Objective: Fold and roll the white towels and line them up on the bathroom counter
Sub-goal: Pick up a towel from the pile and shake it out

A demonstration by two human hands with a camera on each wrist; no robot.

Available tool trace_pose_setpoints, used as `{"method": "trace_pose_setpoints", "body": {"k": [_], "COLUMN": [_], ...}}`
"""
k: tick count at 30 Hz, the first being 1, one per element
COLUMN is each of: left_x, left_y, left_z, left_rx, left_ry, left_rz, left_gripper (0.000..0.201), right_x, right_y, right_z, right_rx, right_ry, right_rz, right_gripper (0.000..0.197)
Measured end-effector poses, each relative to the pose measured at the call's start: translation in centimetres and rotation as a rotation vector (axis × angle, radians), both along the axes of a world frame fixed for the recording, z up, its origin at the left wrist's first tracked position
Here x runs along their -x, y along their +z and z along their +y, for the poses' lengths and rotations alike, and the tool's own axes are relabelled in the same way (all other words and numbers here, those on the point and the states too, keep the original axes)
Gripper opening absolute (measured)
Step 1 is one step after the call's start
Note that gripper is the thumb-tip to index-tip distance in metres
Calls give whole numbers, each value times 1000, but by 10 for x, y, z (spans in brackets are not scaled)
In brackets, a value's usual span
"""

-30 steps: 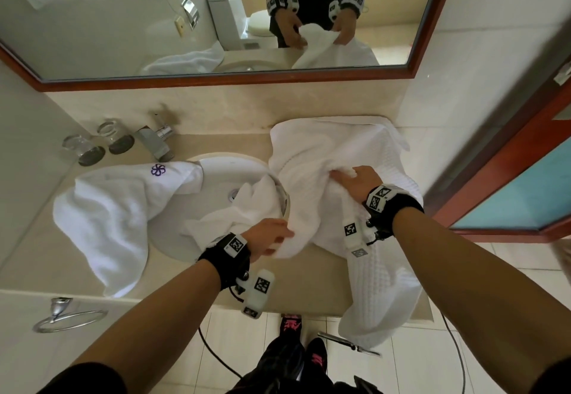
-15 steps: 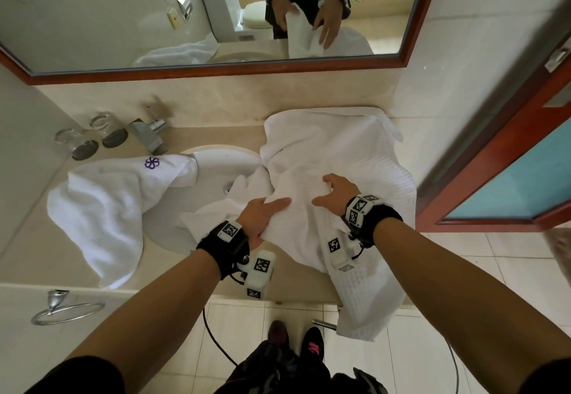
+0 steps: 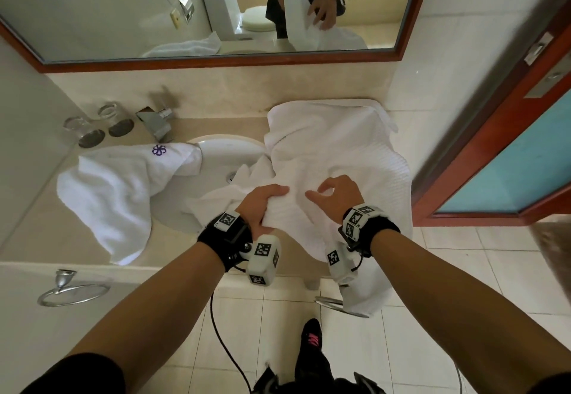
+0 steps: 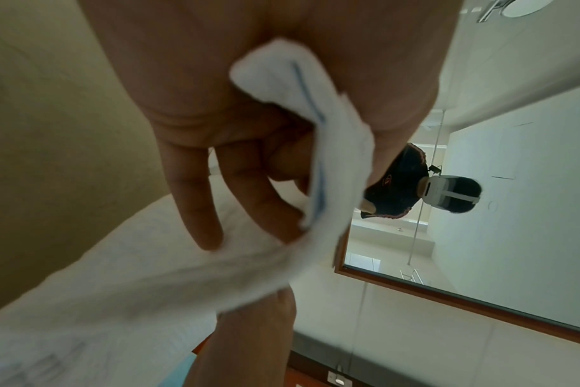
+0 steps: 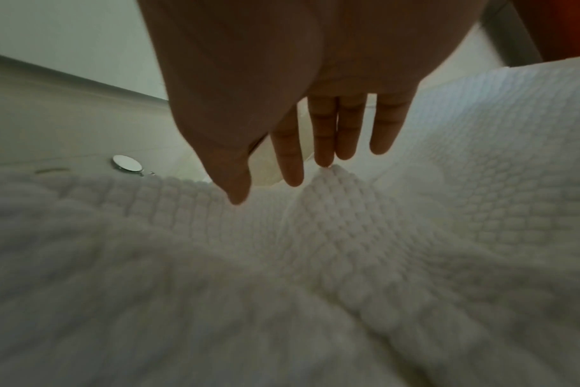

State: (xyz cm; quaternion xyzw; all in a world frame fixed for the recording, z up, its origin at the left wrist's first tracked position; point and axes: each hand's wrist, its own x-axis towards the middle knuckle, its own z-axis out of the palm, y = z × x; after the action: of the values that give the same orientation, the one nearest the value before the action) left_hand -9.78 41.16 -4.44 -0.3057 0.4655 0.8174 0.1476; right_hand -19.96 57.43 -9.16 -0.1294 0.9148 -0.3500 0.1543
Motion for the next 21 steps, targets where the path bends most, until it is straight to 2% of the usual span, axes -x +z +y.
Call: {"method": "trace_pose_setpoints", "body": {"k": [2,5,8,10,13,15,17,18,21], "left_x": [-18,-48,-75,-92,-117,-129,-141,-146,-165], "left_y": [0,-2,-3,-3,-3,-1,4,2,-10], "left_z": [2,2,3,5,10,14,18,17,9], "left_rx": [-33,-68,-111,-99,-20,-62,-100,-122,-80], "left_ry": [18,48,74,73,71,80,102,136,205], "left_rz": [42,64,81,72,54,82,123,130,69], "left_gripper": [20,32,38,33,37,38,25,24,27], "right_x": [-25,-70,-111,-137,-168,-180,-190,-192,-196], "right_y": [5,7,4,5,-1,-14,-29,-38,-60], "right_z": [1,7,15,21,33,40,51,60,96], "right_rx": [79,252,300,204,5,-100,-186,-225,-338], "right_ry": [14,38,117,211,317,304,262,233,154], "right_rz": [25,-53,-59,-69,-48,-13,-16,-39,-123], "right_gripper": [51,70,72,64,69,54,24,18,18]}}
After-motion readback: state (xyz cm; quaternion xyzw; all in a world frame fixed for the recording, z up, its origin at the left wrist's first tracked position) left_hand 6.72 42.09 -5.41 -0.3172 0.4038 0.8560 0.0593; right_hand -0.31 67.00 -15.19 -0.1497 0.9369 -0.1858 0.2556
